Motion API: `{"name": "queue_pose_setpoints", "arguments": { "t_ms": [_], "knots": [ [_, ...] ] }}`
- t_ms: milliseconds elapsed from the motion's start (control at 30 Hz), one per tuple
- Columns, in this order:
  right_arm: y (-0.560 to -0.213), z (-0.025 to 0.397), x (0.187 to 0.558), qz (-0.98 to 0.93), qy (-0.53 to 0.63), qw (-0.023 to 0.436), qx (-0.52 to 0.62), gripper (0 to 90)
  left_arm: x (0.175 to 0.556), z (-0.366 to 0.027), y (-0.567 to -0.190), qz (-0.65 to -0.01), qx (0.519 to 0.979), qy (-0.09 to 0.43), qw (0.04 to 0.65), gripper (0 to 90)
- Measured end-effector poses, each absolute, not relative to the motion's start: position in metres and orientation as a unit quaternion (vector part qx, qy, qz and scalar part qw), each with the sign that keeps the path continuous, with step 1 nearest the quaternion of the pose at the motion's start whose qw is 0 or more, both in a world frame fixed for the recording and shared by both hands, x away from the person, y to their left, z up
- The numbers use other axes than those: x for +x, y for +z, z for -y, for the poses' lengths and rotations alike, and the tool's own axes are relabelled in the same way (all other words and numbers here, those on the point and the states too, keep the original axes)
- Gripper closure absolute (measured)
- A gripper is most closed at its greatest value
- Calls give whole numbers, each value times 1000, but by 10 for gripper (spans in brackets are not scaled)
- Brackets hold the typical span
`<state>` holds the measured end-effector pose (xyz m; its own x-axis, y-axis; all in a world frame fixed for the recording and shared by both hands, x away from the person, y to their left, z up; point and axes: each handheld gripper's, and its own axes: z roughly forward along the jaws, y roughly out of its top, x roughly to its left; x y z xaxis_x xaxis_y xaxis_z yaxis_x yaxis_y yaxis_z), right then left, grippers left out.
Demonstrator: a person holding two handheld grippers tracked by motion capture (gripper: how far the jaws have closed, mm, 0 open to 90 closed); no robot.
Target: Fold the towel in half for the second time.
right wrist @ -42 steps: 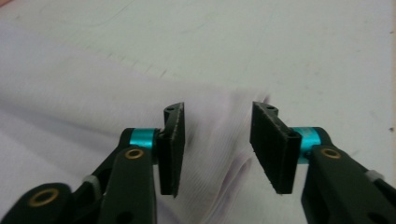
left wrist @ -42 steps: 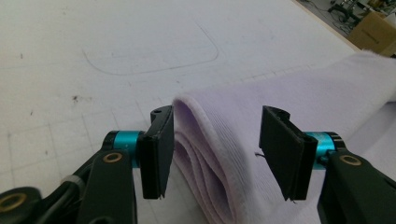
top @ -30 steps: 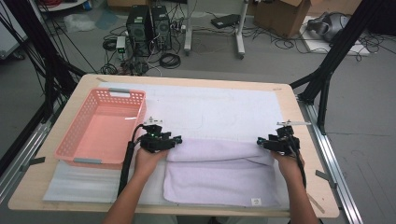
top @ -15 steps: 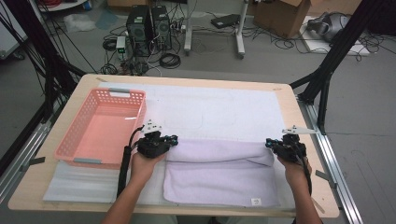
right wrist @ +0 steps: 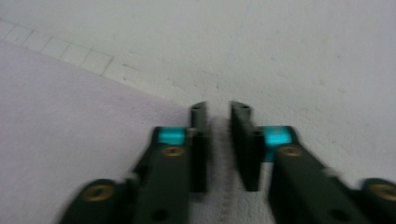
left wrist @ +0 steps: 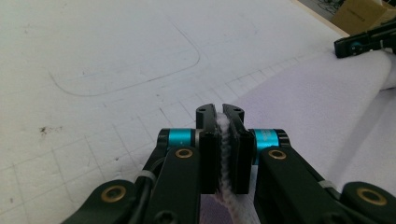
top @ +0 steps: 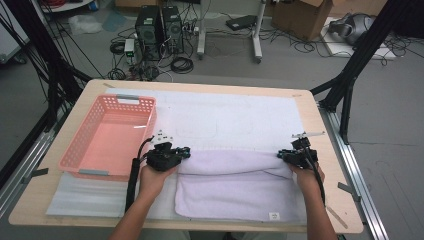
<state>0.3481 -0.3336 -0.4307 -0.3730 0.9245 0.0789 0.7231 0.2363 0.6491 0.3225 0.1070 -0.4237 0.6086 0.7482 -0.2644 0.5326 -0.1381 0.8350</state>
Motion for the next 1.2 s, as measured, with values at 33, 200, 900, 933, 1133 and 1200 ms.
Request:
{"name": "queue_pose_setpoints", "arguments": {
  "t_ms": [33, 200, 900, 933, 1133, 1200],
  "knots": [
    [-429, 333, 346, -772, 309, 169, 530, 832, 322, -107, -423, -430, 746, 110, 497, 849],
    [-414, 336, 328, -763, 341, 209, 508, 829, 314, -109, -422, -436, 739, 120, 499, 849],
    [-412, 348, 228, -735, 444, 227, 459, 825, 253, -118, -431, -399, 748, 124, 515, 840],
    [-412, 348, 228, -735, 444, 227, 459, 825, 253, -118, -431, -399, 748, 124, 515, 841],
    [-417, 351, 217, -736, 444, 223, 459, 825, 246, -120, -437, -390, 754, 118, 516, 842],
    [-415, 352, 213, -736, 447, 222, 457, 825, 244, -122, -437, -391, 752, 115, 518, 841]
  ]
}}
